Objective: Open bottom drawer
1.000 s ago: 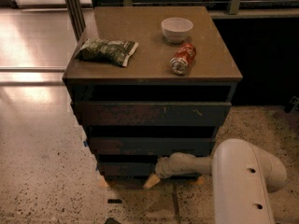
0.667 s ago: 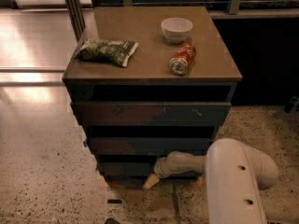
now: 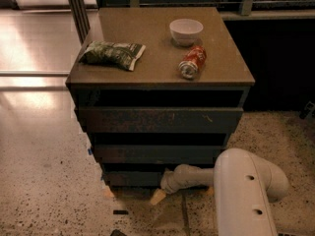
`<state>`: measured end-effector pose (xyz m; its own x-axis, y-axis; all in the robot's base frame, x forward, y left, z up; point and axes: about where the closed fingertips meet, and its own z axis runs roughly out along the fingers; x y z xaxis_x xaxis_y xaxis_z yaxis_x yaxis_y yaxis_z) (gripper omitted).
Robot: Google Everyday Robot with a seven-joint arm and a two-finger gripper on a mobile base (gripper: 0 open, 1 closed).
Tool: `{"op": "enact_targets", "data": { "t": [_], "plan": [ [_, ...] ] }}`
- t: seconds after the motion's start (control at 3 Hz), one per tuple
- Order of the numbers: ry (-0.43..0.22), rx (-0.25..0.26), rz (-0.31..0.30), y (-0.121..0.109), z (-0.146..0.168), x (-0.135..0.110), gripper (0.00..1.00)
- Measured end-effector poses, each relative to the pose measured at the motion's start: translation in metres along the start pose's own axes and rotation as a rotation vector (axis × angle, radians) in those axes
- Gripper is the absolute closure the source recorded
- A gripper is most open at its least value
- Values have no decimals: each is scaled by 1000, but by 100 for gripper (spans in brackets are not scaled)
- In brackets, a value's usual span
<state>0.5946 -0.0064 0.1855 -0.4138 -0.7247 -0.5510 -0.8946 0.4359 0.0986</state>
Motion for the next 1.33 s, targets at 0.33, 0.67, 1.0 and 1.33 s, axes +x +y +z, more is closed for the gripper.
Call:
{"op": "enact_targets", "data": {
  "t": [0.33,0.67,1.0,1.33],
  "plan": [
    [7,-12,13,5,-6,-1,0],
    [7,-14,16,7,-5,1,0],
    [9,-22,27,16,-5,4,0],
    [9,-21,27,16,-8,2,0]
  ]
}}
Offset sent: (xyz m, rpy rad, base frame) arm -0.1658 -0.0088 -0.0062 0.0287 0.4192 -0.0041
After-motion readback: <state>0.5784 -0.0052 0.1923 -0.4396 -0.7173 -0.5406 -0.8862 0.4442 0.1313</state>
